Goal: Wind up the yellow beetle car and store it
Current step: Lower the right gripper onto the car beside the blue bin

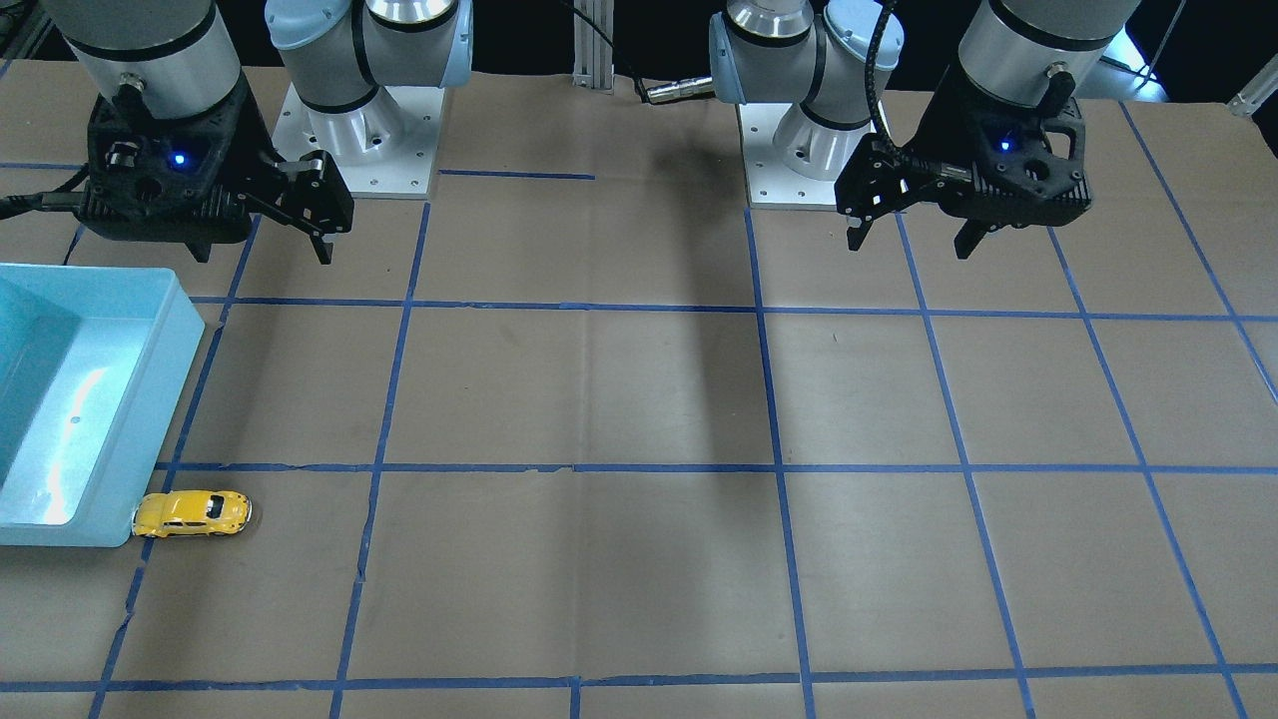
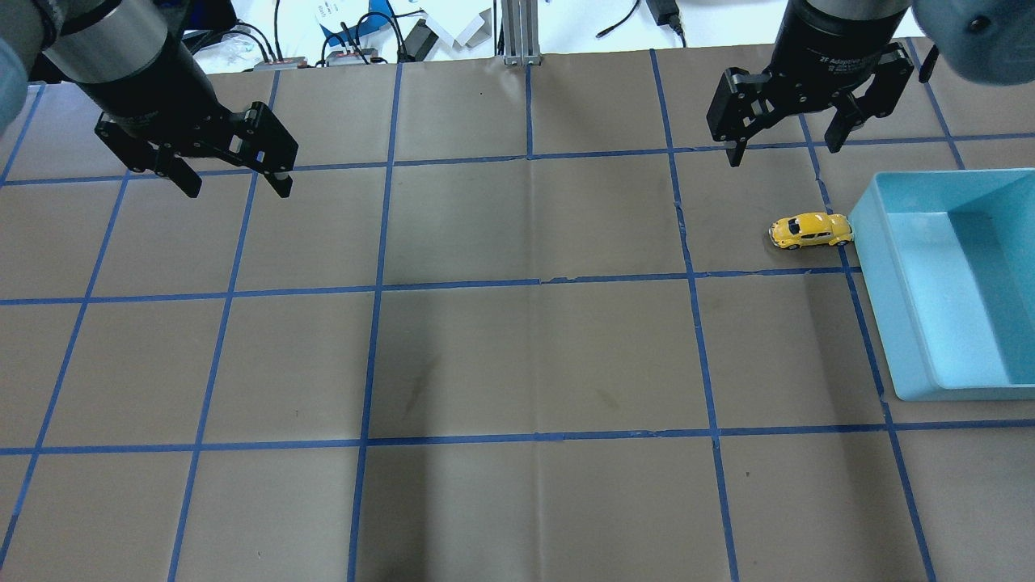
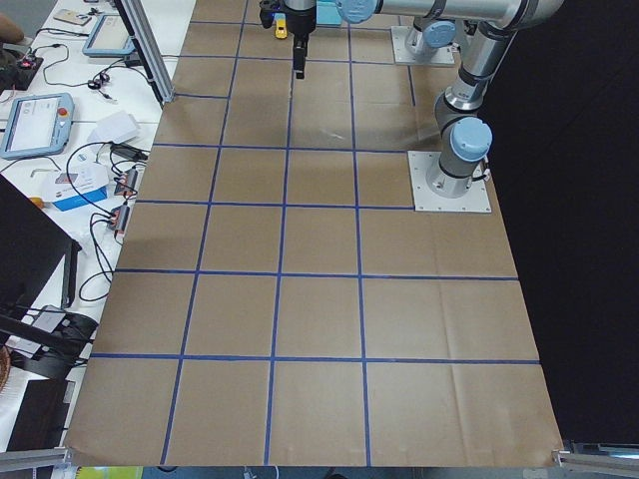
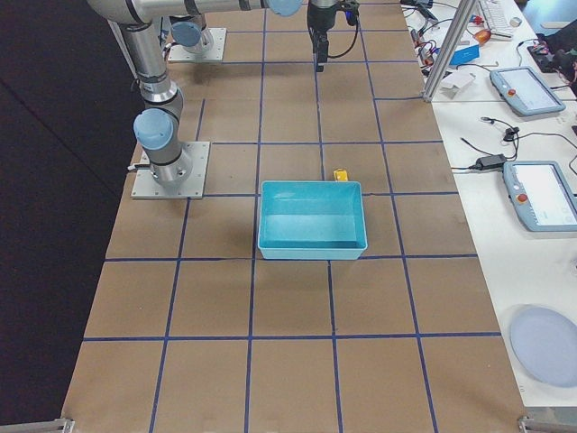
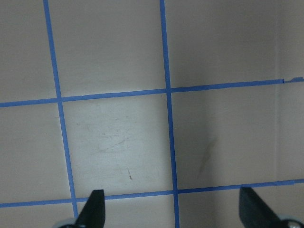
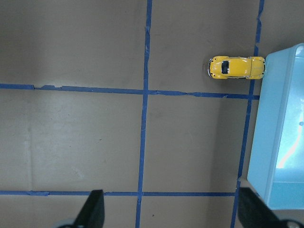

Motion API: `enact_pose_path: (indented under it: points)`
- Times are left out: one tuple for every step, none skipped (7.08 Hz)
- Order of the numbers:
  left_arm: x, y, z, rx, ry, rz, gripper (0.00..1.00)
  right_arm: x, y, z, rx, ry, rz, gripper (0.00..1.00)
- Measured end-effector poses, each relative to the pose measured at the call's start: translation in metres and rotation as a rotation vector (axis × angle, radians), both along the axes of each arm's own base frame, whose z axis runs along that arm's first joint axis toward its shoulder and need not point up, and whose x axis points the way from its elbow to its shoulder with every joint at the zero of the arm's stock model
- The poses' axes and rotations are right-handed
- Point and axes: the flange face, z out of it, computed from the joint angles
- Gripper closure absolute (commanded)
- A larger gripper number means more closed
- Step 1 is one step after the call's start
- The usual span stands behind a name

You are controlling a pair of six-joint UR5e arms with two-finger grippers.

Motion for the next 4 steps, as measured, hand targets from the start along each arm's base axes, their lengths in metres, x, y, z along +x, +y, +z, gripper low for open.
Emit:
enact_pose_path:
  points:
    - [0.000,0.002,0.001,0.000,-0.001,0.000,0.00,-0.001,-0.001,-0.011,0.010,0.010,0.017,0.00]
    - [0.000,0.002,0.003,-0.002,-0.002,0.000,0.00,-0.002,-0.004,-0.029,0.012,0.019,0.052,0.00]
    - [0.000,0.002,0.004,-0.003,-0.002,0.001,0.00,-0.005,-0.006,-0.051,0.021,0.023,0.078,0.00]
    - [0.000,0.002,0.004,-0.004,-0.002,0.001,0.00,-0.011,-0.004,-0.077,0.049,0.024,0.085,0.00]
